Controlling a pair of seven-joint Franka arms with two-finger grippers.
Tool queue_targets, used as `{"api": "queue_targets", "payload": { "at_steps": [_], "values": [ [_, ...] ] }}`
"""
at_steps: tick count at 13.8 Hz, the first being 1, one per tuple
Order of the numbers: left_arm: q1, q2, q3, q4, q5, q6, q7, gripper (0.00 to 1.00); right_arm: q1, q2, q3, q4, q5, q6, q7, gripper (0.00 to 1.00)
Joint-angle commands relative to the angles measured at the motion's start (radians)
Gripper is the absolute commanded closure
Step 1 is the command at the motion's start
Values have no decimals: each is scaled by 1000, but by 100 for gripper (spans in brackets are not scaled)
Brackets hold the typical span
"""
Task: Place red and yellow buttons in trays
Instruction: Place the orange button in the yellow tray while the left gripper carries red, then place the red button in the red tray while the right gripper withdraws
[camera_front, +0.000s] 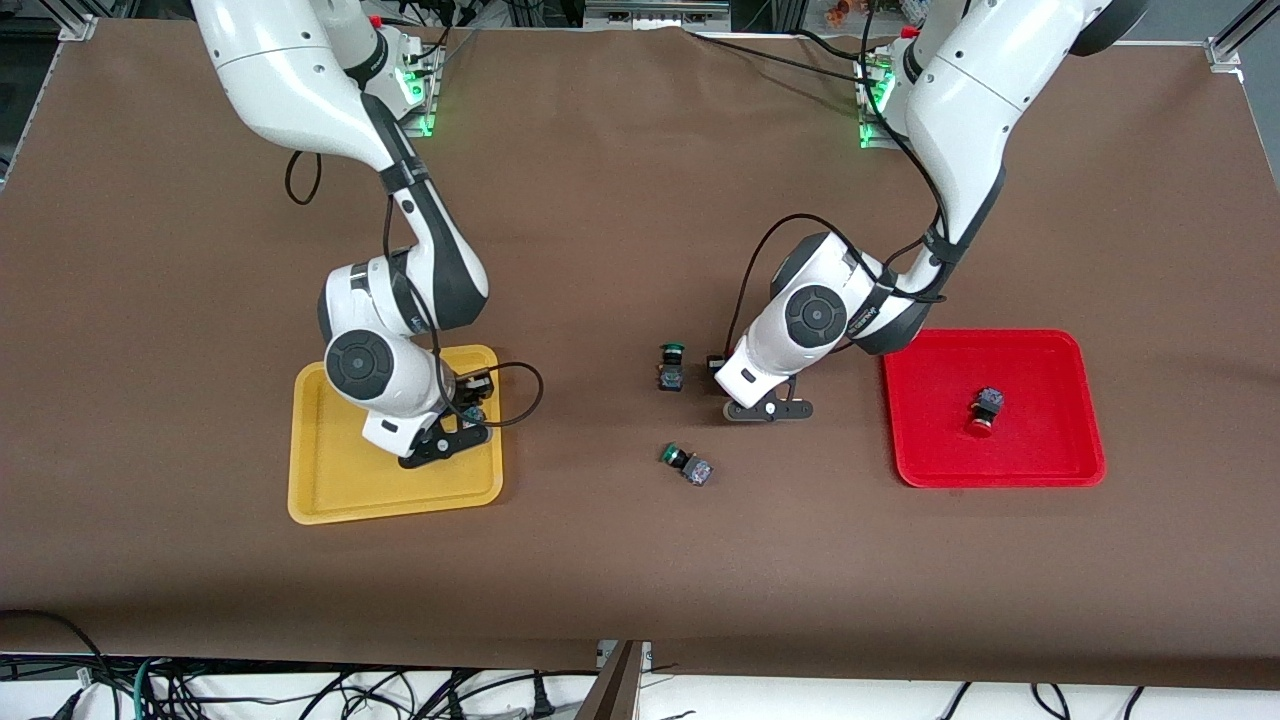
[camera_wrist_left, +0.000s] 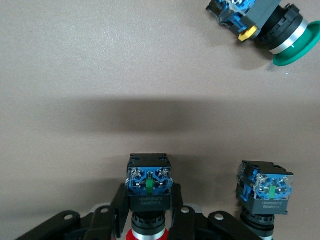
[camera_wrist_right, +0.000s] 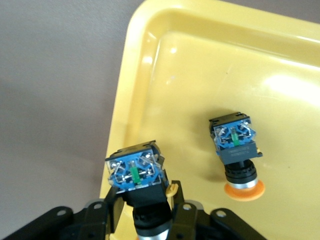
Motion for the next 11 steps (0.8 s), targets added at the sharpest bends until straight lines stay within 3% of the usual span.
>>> {"api": "queue_targets", "payload": {
  "at_steps": [1, 2, 3, 4, 9, 11],
  "values": [
    [-8, 16, 14, -4, 18, 2, 8, 71, 2, -15, 7, -4, 3, -11, -8, 0],
    [-8, 16, 14, -4, 18, 1, 10, 72, 3, -26, 6, 1, 6, -11, -9, 0],
    [-6, 15, 14, -4, 18, -1, 8, 82, 2, -47, 6, 1, 6, -11, -8, 0],
    [-2, -2, 12, -2, 18, -24, 5, 85, 3, -70, 6, 2, 5, -14, -3, 0],
    [78, -139, 23, 70, 18, -355, 17, 85, 3, -176, -23, 33, 11, -73, 15, 0],
    [156, -168, 25, 70, 107, -419, 77, 83, 3, -245, -26, 31, 9, -167, 98, 0]
  ]
}}
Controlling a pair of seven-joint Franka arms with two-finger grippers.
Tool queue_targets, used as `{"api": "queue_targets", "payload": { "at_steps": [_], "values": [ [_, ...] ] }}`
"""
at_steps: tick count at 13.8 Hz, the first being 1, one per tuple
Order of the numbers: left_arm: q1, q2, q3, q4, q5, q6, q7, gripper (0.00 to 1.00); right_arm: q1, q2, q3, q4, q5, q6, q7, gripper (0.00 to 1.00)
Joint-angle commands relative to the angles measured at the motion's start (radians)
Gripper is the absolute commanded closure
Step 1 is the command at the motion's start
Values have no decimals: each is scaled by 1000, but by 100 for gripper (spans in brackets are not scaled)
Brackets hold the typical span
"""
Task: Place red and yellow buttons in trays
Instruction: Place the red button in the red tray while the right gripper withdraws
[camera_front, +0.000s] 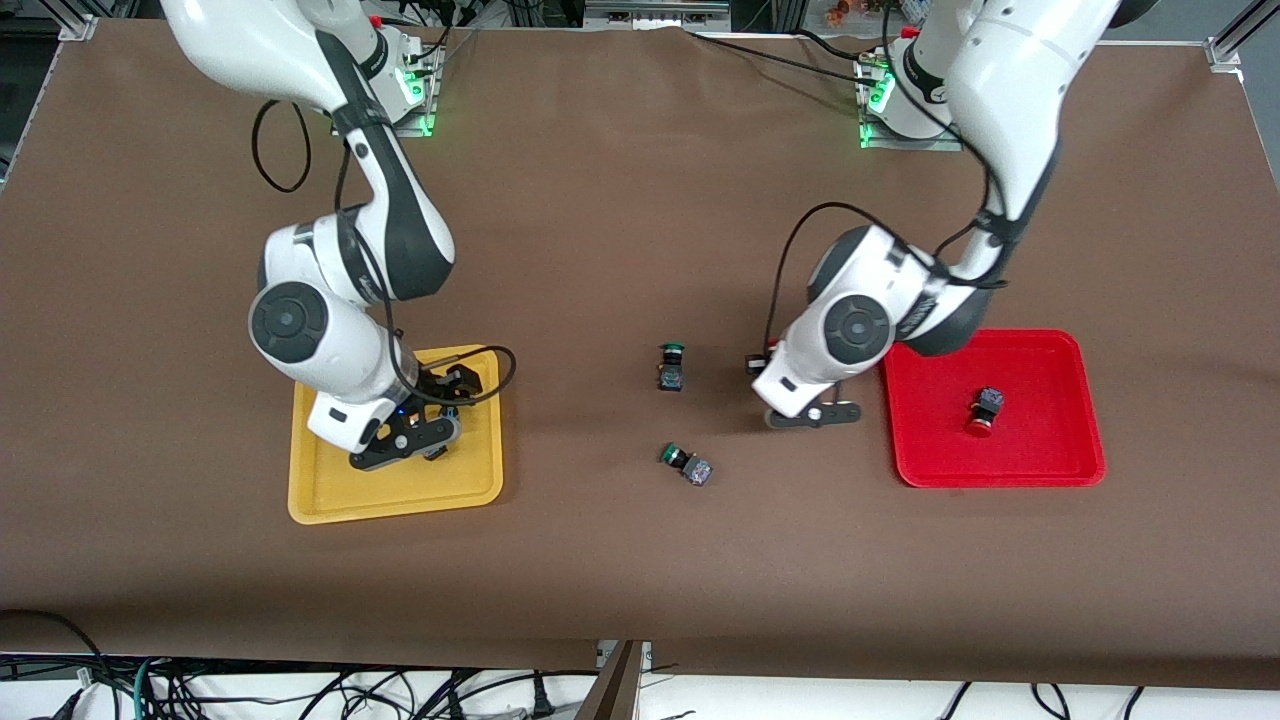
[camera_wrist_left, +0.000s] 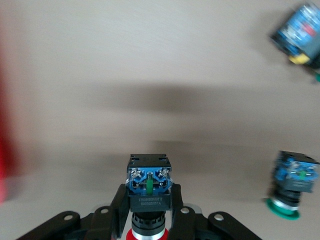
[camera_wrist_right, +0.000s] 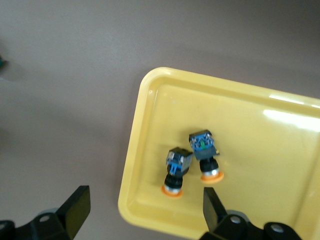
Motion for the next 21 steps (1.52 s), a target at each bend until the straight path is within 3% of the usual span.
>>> {"api": "queue_targets", "payload": {
  "at_steps": [1, 5, 8, 9, 10, 15, 17, 19, 21],
  "values": [
    [114, -42, -2, -12, 123, -83, 112, 83, 1, -118, -12, -17, 1, -144, 77, 0],
    [275, 11, -4, -19, 170, -45, 451, 77, 1, -311, -55, -42, -35, -382, 121, 0],
    [337, 53, -4, -28, 170, 27, 538, 70, 1, -438, -55, -118, -82, -428, 121, 0],
    [337, 53, -5, -26, 169, 32, 545, 30, 1, -462, -59, -143, -85, -428, 121, 0],
    [334, 47, -5, -23, 168, 28, 545, 0, 1, -469, -61, -149, -88, -431, 120, 0],
    [334, -116, -16, -6, 152, -31, 537, 0, -37, -471, -50, -148, -98, -437, 117, 0],
    [334, -252, -21, 24, 152, -119, 536, 0, -153, -471, 66, -148, -100, -439, 110, 0],
    [338, -329, -28, 146, 149, -297, 563, 0, -259, -473, 181, -148, -123, -440, 110, 0],
    [332, -342, -33, 356, 77, -514, 571, 0, -263, -476, 188, -142, -138, -442, 109, 0]
  ]
}}
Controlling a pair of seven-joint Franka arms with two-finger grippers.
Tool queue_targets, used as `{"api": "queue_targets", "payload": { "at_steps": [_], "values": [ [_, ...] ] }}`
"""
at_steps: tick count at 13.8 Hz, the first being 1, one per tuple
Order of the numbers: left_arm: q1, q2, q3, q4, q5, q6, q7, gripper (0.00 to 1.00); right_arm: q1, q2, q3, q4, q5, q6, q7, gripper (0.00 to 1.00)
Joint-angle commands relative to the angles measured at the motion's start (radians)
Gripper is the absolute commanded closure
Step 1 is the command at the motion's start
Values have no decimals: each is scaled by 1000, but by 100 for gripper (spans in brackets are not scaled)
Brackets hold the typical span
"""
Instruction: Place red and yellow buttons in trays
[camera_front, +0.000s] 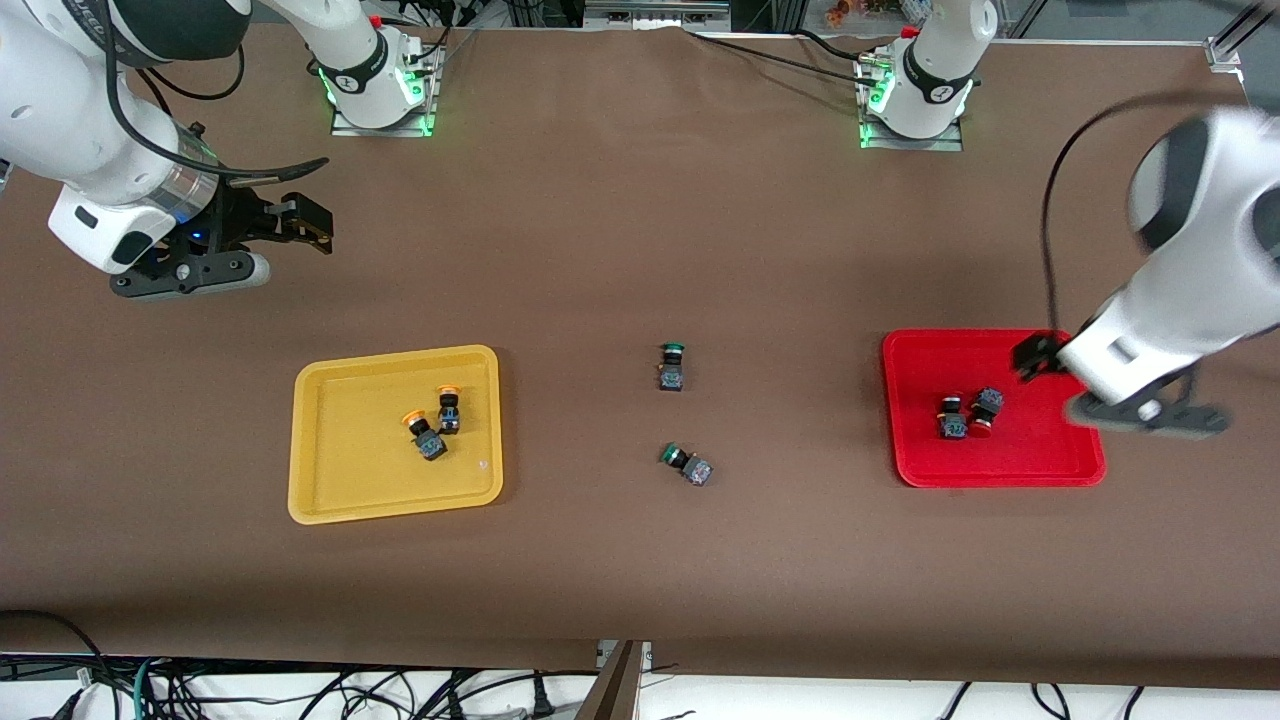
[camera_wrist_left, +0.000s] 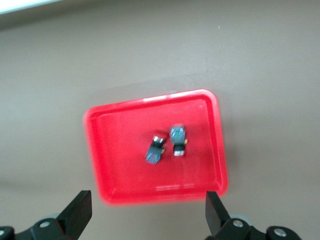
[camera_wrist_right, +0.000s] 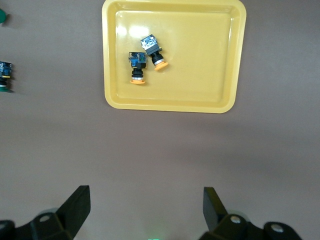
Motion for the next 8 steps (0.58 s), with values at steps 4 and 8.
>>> {"api": "queue_targets", "payload": {
  "at_steps": [4, 8],
  "values": [
    [-23, -108, 64, 172, -108, -247, 30, 0, -29, -12, 41, 8, -48, -2, -4, 0],
    [-247, -294, 380, -204, -272, 52, 24, 0, -19, -6, 44, 25, -62, 0, 6, 0]
  ]
}}
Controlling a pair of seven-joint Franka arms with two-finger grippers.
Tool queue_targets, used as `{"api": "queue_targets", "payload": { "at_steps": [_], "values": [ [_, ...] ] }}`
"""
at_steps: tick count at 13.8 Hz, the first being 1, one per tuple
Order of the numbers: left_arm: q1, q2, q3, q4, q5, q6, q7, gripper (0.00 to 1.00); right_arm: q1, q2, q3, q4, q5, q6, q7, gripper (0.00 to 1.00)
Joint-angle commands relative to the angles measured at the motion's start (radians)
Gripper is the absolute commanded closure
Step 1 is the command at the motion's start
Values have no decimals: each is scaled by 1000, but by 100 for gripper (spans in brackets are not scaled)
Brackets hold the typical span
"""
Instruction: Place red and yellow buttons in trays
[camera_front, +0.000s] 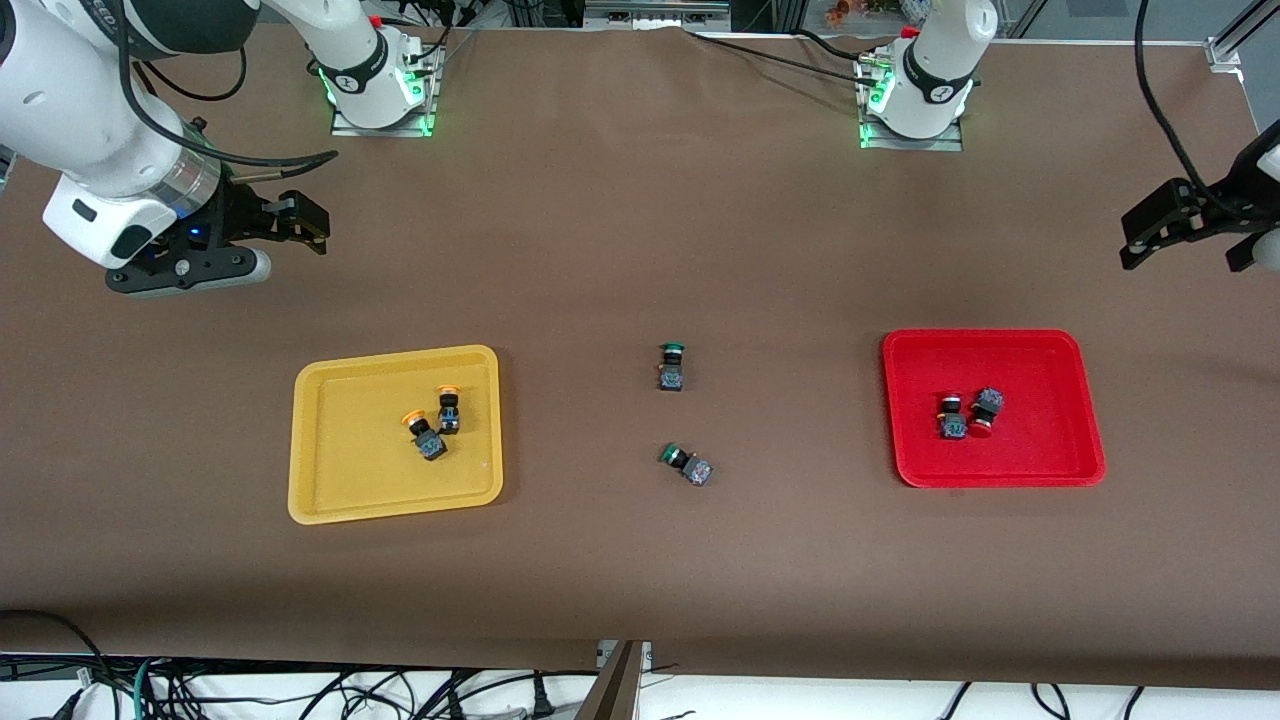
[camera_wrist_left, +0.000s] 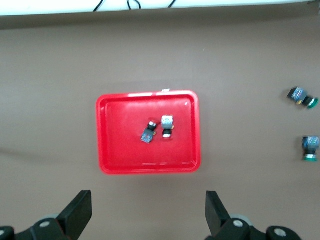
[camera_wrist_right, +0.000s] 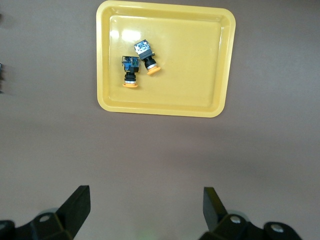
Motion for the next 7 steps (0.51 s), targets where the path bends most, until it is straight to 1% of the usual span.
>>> {"api": "queue_targets", "payload": {
  "at_steps": [1, 2, 3, 4, 5, 7],
  "values": [
    [-49, -111, 79, -226, -73, 119, 11, 0, -10, 0, 17, 12, -18, -3, 6, 0],
    [-49, -111, 76, -256, -70, 120, 19, 0, -11, 0, 15, 18, -19, -3, 5, 0],
    [-28, -110, 50, -267, -69, 120, 17, 0, -13, 2, 14, 24, -18, -4, 3, 0],
    [15, -108, 9, -275, -67, 120, 17, 0, -13, 2, 14, 24, -18, -4, 4, 0],
    [29, -109, -16, -284, -66, 117, 16, 0, -11, 2, 14, 24, -18, -6, 6, 0],
    [23, -113, -18, -292, -11, 105, 19, 0, -13, 2, 14, 24, -18, -6, 5, 0]
  ]
}}
